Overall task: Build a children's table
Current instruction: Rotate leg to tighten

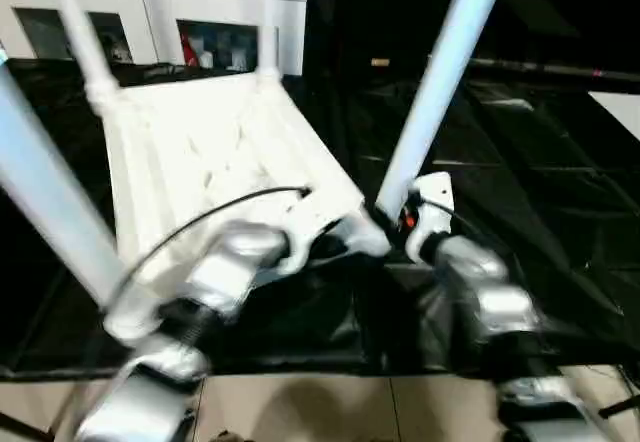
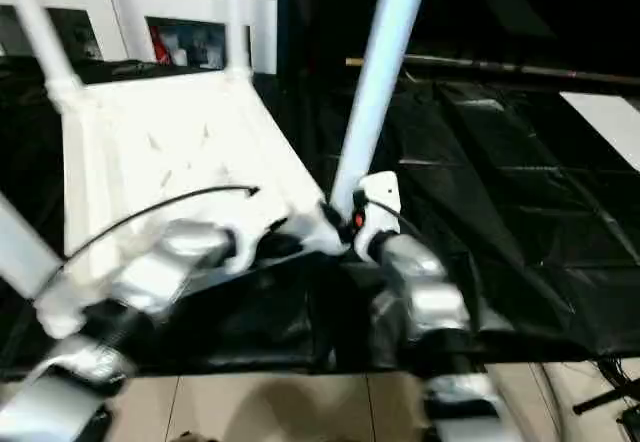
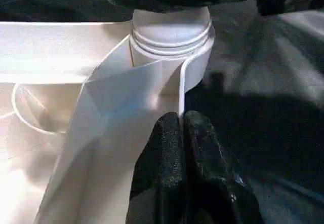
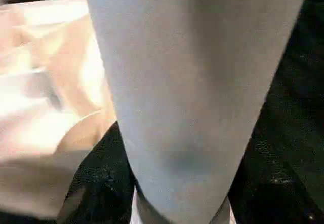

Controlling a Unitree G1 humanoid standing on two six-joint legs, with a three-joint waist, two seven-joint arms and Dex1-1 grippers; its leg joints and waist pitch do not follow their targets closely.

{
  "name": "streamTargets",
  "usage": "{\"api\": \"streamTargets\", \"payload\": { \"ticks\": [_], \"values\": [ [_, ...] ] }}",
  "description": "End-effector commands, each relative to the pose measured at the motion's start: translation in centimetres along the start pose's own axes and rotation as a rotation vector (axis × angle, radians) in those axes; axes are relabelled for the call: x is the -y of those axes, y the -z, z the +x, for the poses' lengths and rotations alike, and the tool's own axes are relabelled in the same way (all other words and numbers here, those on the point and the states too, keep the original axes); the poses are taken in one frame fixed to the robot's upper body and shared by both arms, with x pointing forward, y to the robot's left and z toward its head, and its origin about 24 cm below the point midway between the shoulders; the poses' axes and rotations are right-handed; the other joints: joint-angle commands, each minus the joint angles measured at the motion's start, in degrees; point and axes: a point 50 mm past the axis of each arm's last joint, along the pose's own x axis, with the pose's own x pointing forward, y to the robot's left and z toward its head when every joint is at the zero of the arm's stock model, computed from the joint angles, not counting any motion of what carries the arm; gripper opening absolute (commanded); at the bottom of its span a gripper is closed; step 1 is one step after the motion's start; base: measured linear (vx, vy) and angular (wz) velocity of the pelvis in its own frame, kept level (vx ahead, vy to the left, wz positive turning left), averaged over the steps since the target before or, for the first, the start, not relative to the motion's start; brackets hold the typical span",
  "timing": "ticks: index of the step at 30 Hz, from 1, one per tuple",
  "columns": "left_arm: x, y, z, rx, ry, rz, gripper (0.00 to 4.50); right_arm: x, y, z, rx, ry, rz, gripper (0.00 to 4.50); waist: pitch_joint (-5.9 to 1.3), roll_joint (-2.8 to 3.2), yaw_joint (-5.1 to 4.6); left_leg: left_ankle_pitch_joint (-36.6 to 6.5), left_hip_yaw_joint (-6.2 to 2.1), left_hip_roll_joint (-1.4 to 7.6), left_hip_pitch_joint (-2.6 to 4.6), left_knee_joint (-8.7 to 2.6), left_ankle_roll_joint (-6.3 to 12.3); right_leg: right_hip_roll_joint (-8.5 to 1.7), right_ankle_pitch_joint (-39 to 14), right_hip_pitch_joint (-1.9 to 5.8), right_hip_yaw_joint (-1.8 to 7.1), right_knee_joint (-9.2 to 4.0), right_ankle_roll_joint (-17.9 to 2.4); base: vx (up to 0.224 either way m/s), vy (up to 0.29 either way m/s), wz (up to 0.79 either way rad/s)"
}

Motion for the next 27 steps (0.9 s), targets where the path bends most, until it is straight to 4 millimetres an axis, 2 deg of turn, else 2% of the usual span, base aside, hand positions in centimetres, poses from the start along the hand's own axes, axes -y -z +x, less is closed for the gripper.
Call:
{"api": "streamTargets", "payload": {
  "ticks": [1, 4, 6, 7, 9, 10, 12, 15, 19, 21, 25, 27],
  "values": [
    [0.4, -0.1, 0.9, -0.028, -0.034, 0.022, 0.0, -2.4, 0.7, 0.7, -0.028, -0.036, 0.016, 1.93, -3.06, 0.38, -0.25, -23.6, -2.61, 3.4, 1.92, -4.92, -3.47, -4.13, -22.6, 0.55, 2.24, -5.23, -8.2, 0.0, 0.0, 0.0],
    [0.4, 0.1, 0.7, -0.027, -0.025, 0.034, 0.0, -2.7, 0.4, 0.8, -0.008, -0.073, 0.007, 1.93, -3.14, 0.36, -0.04, -22.5, -2.43, 3.41, 1.78, -4.88, -2.68, -4.09, -19.8, 0.79, 2.34, -5.01, -8.5, 0.0, 0.0, 0.0],
    [0.6, 0.3, 0.3, -0.02, 0.038, 0.063, 0.0, -3.8, 0.2, 0.3, 0.008, -0.283, -0.042, 2.49, -3.2, 0.26, 0.1, -21.3, -2.3, 3.44, 1.64, -4.82, -1.93, -4.11, -17.7, 1.04, 2.4, -4.8, -9.0, 0.0, 0.0, 0.0],
    [0.6, 0.4, 0.3, -0.02, 0.043, 0.066, 0.0, -3.9, 0.2, 0.3, 0.008, -0.3, -0.049, 2.63, -3.23, 0.25, 0.14, -20.8, -2.28, 3.42, 1.51, -4.8, -1.56, -4.12, -17.1, 1.23, 2.37, -4.73, -9.2, 0.0, 0.0, 0.0],
    [0.7, 0.7, 0.0, -0.012, 0.08, 0.079, 0.0, -3.7, 0.1, -0.3, 0.002, -0.376, -0.054, 2.72, -3.31, -0.01, 0.35, -17.4, -1.97, 3.43, 1.3, -4.53, 0.35, -4.17, -14.0, 1.61, 2.45, -4.39, -10.3, 0.0, 0.0, 0.0],
    [0.7, 0.7, 0.0, -0.012, 0.08, 0.079, 0.0, -3.7, 0.1, -0.3, 0.002, -0.376, -0.054, 2.72, -3.28, -0.01, 0.4, -17.0, -1.93, 3.41, 1.29, -4.48, 0.7, -4.26, -14.3, 1.61, 2.49, -4.48, -10.5, 0.0, 0.0, 0.0],
    [0.5, 1.0, -0.3, -0.019, 0.09, 0.074, 0.0, -3.1, -0.2, -0.6, 0.002, -0.41, -0.092, 3.0, -3.3, -0.04, 0.54, -16.4, -1.9, 3.43, 1.34, -4.38, 0.81, -4.27, -15.4, 1.6, 2.42, -4.51, -10.7, 0.0, 0.0, 0.0],
    [0.4, 1.5, -0.9, -0.02, 0.143, 0.082, 0.0, -1.7, -0.7, -1.6, -0.026, -0.488, -0.152, 3.2, -3.28, 0.05, 0.61, -15.3, -1.93, 3.56, 1.21, -4.48, 1.01, -4.1, -14.3, 1.74, 2.31, -4.29, -11.0, 0.0, 0.0, 0.0],
    [0.5, 1.9, -1.9, -0.014, 0.234, 0.102, 0.0, -0.3, -1.4, -3.0, -0.047, -0.613, -0.182, 3.2, -3.19, 0.24, 0.7, -16.0, -1.97, 3.72, 1.33, -4.5, 1.45, -4.02, -13.9, 1.73, 2.25, -4.26, -11.8, 0.0, 0.0, 0.0],
    [0.7, 2.3, -2.8, -0.013, 0.321, 0.11, 0.0, 0.6, -1.7, -3.9, -0.081, -0.687, -0.216, 3.2, -3.16, 0.12, 0.74, -16.7, -1.97, 3.78, 1.31, -4.56, 1.22, -4.11, -15.1, 1.83, 2.28, -4.3, -11.8, 0.0, 0.0, 0.0],
    [1.1, 2.5, -4.3, 0.017, 0.461, 0.113, 0.0, 1.6, -1.5, -4.9, -0.155, -0.761, -0.262, 3.2, -3.01, 0.09, 0.68, -17.9, -2.0, 3.88, 1.58, -4.63, 0.63, -4.15, -17.6, 1.31, 2.32, -4.46, -11.6, 0.0, 0.0, 0.0],
    [1.2, 2.7, -4.8, 0.014, 0.501, 0.103, 0.0, 1.8, -1.5, -5.3, -0.182, -0.8, -0.268, 3.2, -3.07, 0.17, 1.02, -17.8, -1.93, 3.99, 1.84, -4.55, 0.26, -4.2, -17.0, 1.21, 2.43, -4.34, -12.0, 0.0, 0.0, 0.0]
  ]
}}
